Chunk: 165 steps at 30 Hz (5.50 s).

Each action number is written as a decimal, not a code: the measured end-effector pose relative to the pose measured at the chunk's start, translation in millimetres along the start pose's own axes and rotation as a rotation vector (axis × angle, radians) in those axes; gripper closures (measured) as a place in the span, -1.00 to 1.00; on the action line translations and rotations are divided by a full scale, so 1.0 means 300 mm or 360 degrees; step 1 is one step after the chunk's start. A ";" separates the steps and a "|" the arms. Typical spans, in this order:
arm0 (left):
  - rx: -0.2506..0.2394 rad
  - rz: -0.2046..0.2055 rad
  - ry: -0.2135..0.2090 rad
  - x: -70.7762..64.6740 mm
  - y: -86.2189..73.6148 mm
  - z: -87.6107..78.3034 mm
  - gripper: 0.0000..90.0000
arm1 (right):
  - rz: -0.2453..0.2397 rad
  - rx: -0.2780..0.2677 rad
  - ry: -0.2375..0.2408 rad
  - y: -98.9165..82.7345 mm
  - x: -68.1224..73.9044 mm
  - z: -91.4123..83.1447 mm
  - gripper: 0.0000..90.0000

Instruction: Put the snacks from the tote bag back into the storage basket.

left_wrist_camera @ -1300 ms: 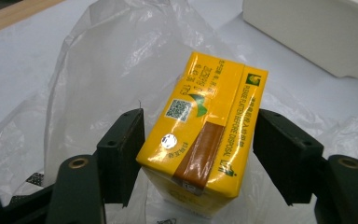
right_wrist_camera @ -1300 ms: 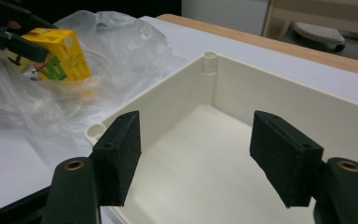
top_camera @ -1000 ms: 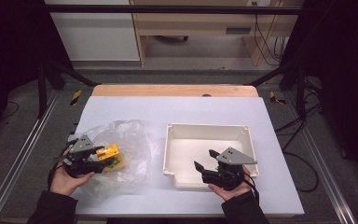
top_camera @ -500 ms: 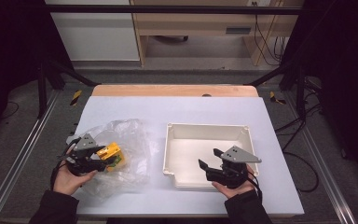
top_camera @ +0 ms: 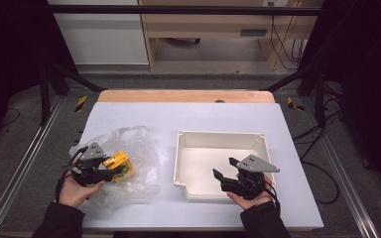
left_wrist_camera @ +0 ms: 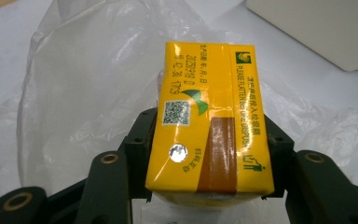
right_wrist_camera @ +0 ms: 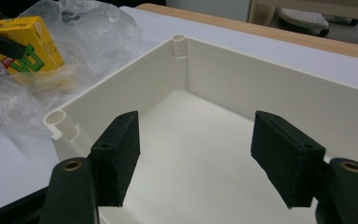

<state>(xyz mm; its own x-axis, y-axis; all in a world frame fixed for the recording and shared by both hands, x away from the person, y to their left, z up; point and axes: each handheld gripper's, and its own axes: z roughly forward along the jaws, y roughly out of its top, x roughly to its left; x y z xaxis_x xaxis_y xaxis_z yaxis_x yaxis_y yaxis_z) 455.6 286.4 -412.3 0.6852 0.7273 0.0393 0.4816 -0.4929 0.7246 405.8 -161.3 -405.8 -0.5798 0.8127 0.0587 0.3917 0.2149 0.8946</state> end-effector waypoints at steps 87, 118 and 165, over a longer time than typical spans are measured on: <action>-0.0433 0.0264 -0.0176 -0.281 0.427 -0.168 0.13 | 0.0073 -0.0063 -0.0151 -0.036 -0.108 -0.107 -0.55; -0.0394 0.0417 -0.0378 -0.404 0.519 0.000 0.13 | 0.0089 -0.0077 -0.0163 -0.039 -0.129 -0.109 -0.60; -0.0256 0.0647 -0.0759 -0.488 0.457 0.261 0.12 | 0.0080 -0.0078 -0.0203 -0.052 -0.155 -0.109 -0.64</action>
<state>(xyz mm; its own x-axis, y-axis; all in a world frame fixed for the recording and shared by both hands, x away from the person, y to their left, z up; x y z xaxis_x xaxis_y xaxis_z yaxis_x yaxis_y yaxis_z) 464.2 75.0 -372.5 0.9811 0.1873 0.0490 0.0701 -0.5797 0.8118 403.3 -220.2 -408.1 -0.4637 0.8845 0.0501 0.3807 0.1479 0.9128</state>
